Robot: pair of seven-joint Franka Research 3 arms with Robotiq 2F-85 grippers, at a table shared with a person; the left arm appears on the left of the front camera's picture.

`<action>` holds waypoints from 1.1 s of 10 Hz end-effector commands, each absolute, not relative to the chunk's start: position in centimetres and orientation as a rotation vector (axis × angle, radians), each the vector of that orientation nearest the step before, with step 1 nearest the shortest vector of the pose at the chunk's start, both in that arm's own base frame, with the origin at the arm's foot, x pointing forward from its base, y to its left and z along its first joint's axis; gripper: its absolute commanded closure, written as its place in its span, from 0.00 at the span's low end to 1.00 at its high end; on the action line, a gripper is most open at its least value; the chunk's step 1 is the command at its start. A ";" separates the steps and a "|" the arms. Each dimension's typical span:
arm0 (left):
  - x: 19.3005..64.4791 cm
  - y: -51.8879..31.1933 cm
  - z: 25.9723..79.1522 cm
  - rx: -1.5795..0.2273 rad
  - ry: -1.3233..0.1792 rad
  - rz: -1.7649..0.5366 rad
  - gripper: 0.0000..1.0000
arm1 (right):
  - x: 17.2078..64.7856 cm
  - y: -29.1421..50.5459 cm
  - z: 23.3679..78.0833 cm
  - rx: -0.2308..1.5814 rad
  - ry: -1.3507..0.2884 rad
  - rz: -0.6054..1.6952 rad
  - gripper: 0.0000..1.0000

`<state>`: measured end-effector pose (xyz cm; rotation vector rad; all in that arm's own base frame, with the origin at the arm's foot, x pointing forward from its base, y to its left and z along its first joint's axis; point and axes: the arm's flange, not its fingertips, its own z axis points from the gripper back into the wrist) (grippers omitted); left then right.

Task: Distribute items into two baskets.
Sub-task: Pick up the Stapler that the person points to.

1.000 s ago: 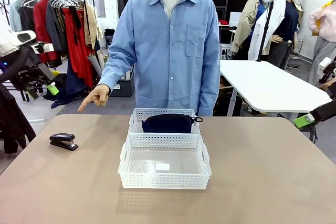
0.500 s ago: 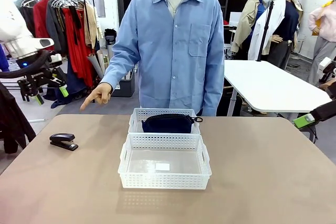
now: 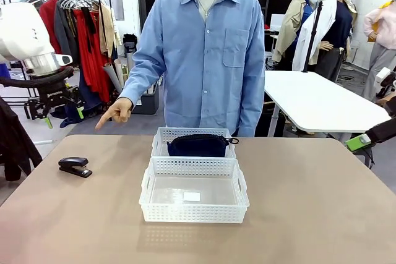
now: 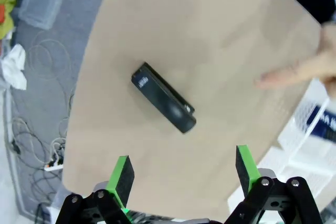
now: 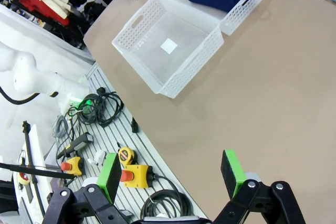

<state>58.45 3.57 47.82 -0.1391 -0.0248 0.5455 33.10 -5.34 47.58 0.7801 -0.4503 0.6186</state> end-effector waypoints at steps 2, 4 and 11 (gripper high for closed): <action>58.8 2.6 45.9 -0.069 -0.095 0.715 0.00 | 33.1 -5.2 47.7 0.773 -0.450 0.619 0.00; 58.7 2.2 44.5 -0.051 -0.124 0.763 0.00 | 33.1 -5.2 47.7 0.773 -0.450 0.619 0.00; 57.3 1.6 39.2 -0.077 -0.085 0.801 0.00 | 33.1 -5.2 47.7 0.773 -0.450 0.619 0.00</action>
